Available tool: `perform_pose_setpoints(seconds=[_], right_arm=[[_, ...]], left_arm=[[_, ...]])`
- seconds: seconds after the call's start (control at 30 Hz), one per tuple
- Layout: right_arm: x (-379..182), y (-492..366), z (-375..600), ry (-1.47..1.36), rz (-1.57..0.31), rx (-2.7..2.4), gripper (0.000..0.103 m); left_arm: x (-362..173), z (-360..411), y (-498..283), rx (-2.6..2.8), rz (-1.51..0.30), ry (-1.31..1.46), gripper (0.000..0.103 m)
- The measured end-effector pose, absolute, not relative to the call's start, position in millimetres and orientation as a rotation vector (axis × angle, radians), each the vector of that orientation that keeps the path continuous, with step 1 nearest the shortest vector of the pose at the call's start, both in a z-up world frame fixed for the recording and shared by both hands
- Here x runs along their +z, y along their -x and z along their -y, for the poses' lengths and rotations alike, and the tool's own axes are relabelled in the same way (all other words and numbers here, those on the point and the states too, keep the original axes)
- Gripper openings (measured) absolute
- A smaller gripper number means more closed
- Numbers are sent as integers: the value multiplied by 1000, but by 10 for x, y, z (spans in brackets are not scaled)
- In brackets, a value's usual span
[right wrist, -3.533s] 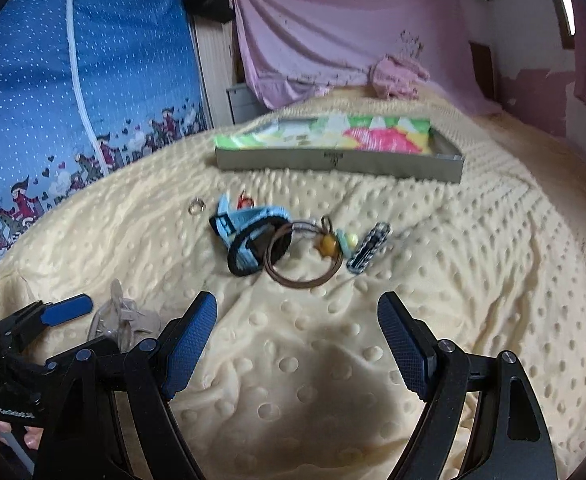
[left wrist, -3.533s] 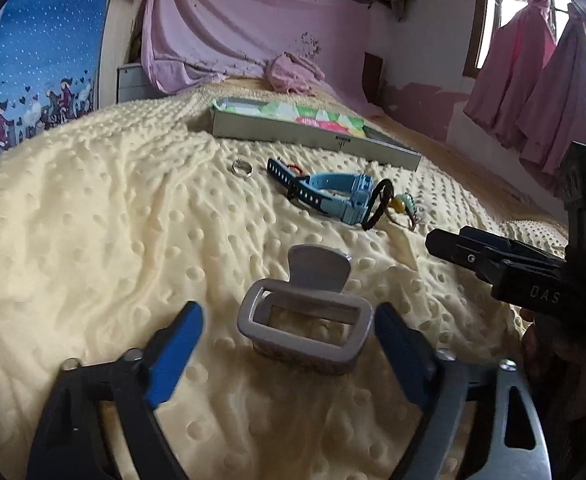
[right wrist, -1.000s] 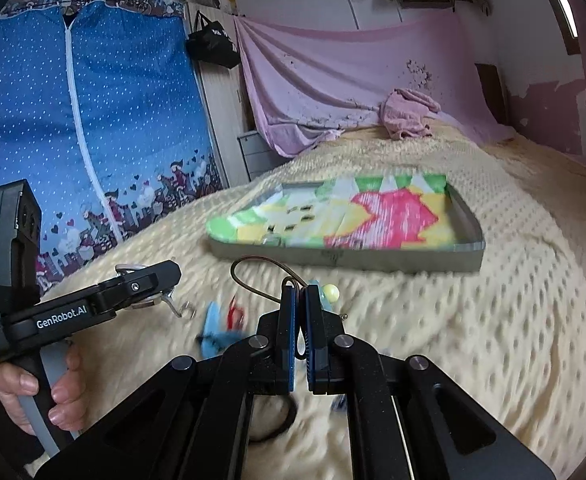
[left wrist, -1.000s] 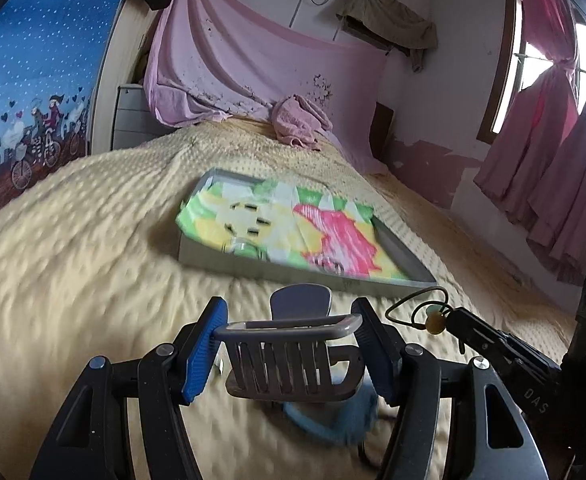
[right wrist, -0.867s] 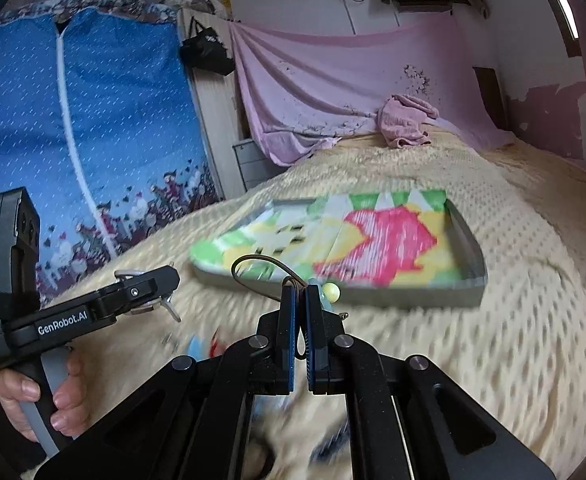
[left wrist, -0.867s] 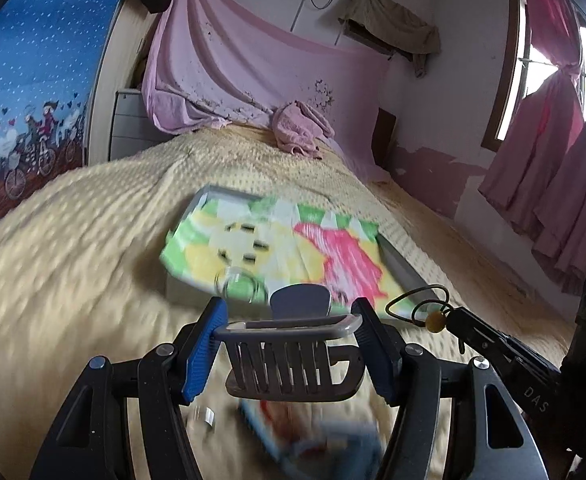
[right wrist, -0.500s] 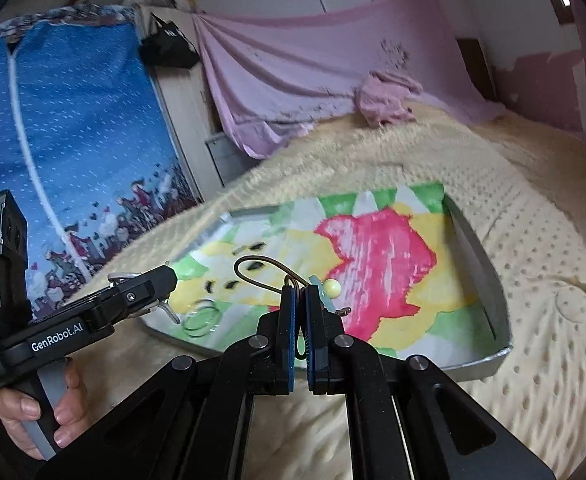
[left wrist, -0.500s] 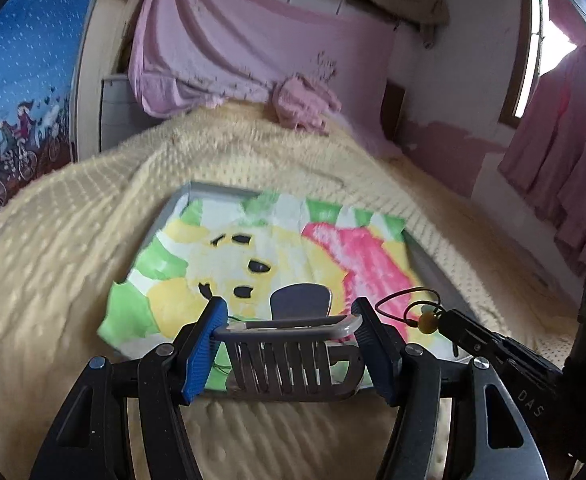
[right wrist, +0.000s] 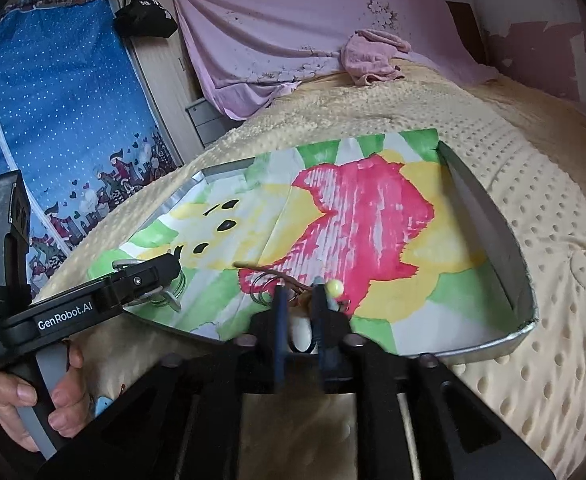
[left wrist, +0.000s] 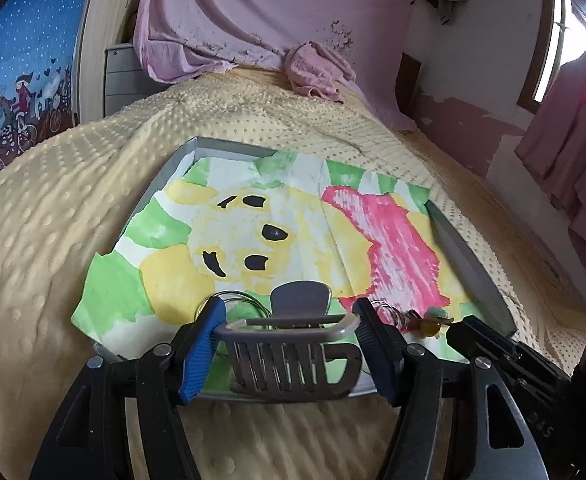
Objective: Organize jewelry
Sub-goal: 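Carry the claw clip and hair tie with both tools over the tray, then open both tools to release the clip and hair tie into the tray, then move both open tools back toward the remaining jewelry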
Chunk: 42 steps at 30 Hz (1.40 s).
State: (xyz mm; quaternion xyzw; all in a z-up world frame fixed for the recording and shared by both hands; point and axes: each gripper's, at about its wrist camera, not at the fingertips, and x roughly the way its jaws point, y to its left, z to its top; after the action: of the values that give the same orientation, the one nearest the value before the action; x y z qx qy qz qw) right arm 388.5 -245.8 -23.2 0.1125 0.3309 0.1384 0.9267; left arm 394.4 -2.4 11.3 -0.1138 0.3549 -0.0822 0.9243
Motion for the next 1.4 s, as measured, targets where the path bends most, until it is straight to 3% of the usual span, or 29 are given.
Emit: perform_pose_setpoints(seconds=[0.03,0.07,0.27,0.33,0.53,0.77,1.3,1.4], right_arm=[[-209,-3844,2467,-232,-666,280,35],[-196,-3803,2473,-233,-653,278,39],[-99,-3585,2582,-230,-592,257,40],[-57,-3482,2626,-230,-555,244,48],[80,-3205,2745,-228,-456,219,60],[207,-2930,2776,-197,-384,209,66],[364,-2334,2819,-158,-294,185,76],[379,-2202,2815,-138,-280,189,88]], left_arm=[[125,18,-3909,-167,-720,237,69],[131,11,-3891,-163,-716,243,75],[182,-78,-3669,-163,-656,284,77],[208,-80,-3589,-161,-638,282,80],[270,-88,-3362,-144,-569,260,90],[354,-28,-3064,-138,-484,207,99],[478,-1,-2386,-121,-343,182,103],[475,7,-2243,-109,-321,176,103]])
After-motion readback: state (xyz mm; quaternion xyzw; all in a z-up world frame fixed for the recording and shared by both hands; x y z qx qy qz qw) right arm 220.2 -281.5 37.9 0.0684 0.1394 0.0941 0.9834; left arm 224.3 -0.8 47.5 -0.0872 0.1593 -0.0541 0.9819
